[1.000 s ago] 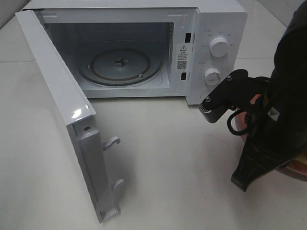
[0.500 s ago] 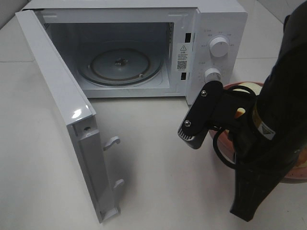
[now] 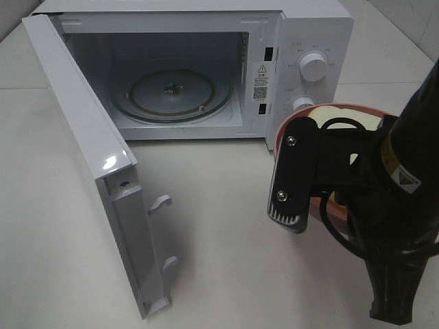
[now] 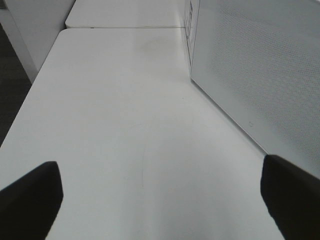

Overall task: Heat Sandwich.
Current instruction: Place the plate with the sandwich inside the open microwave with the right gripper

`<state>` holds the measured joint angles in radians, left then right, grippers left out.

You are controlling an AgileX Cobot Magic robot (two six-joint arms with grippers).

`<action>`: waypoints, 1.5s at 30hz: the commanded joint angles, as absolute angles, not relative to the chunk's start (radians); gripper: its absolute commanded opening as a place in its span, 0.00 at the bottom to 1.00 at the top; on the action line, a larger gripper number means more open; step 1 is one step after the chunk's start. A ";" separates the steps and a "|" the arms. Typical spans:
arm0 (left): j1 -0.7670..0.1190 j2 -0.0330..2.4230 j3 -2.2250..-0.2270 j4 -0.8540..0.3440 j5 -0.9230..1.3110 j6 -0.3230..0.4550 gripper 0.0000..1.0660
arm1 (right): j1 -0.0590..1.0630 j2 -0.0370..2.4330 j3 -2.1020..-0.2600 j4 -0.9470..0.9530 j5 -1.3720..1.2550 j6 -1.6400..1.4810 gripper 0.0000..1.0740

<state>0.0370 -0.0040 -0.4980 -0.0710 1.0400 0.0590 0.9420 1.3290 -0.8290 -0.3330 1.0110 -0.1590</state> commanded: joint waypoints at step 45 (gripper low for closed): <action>0.038 -0.033 -0.496 -0.072 1.036 0.057 0.95 | 0.711 1.317 -0.827 -0.221 0.747 -1.276 0.02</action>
<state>0.0370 -0.0040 -0.4980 -0.0710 1.0400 0.0590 0.7180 1.3290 -0.8290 -0.2250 0.7780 -1.2440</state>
